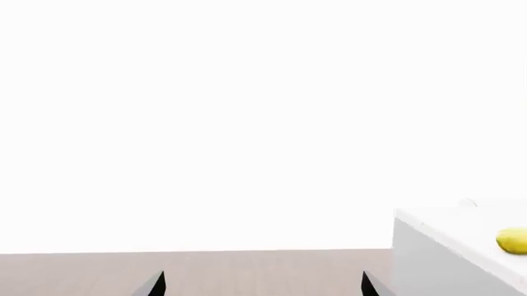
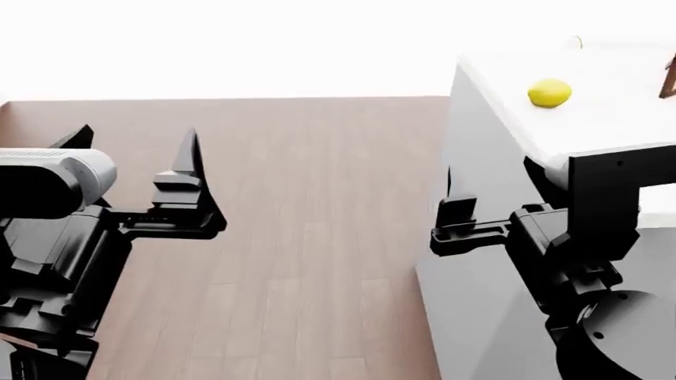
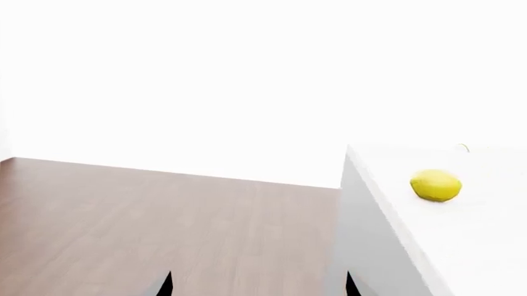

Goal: Pick the lemon from the counter and place it in the cabinet.

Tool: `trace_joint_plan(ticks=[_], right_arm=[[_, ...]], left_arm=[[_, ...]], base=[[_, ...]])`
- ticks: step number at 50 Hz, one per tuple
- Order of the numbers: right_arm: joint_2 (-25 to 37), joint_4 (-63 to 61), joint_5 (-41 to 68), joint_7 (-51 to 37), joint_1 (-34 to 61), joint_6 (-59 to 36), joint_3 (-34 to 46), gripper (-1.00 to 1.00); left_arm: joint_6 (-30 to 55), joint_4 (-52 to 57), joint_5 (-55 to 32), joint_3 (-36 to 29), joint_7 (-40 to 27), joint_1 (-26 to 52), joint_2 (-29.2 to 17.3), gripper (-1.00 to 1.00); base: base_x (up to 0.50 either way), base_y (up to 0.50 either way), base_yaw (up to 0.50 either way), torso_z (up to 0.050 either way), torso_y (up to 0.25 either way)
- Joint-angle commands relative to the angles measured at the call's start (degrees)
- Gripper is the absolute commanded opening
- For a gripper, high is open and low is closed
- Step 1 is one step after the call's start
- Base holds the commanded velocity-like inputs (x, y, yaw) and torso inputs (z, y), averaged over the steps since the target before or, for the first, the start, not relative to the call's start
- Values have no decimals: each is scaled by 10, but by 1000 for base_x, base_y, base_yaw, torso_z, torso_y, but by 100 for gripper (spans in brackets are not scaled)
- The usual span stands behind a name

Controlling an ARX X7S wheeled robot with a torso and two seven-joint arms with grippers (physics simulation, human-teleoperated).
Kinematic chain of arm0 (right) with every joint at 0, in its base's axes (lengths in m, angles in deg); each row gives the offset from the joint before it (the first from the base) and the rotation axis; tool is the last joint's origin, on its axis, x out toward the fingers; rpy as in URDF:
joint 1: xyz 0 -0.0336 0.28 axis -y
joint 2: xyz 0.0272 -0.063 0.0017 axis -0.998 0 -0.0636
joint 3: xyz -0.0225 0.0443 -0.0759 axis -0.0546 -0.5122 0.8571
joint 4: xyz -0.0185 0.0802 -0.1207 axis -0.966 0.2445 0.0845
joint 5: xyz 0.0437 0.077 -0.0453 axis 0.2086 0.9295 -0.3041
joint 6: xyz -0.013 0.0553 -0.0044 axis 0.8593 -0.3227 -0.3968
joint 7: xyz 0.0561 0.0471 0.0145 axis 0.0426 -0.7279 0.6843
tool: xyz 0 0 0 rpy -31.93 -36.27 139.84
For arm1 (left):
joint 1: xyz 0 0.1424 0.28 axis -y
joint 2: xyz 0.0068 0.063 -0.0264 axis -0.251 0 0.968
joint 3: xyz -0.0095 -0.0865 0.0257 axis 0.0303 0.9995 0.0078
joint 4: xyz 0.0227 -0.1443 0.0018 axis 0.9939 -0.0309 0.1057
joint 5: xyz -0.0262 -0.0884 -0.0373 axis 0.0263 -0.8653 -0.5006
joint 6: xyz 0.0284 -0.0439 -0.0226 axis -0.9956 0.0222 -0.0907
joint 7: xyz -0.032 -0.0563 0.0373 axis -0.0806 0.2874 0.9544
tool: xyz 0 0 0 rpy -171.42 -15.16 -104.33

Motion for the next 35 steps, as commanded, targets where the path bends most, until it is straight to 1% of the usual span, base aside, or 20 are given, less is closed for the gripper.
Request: trace_joint_plan(ticks=[1, 31, 35], right_arm=[[4, 1, 3, -3, -1, 6, 4, 100], [14, 4, 8, -10, -4, 21, 14, 100], [14, 4, 10, -11, -4, 24, 13, 100]], left_arm=[[-4, 0, 0, -3, -1, 0, -2, 100], [-13, 0, 3, -11, -2, -2, -8, 100], [-14, -2, 6, -13, 0, -1, -7, 100]], base=[[-505, -175, 0, 0, 0], [-505, -177, 0, 0, 0], [-239, -394, 0, 0, 0]])
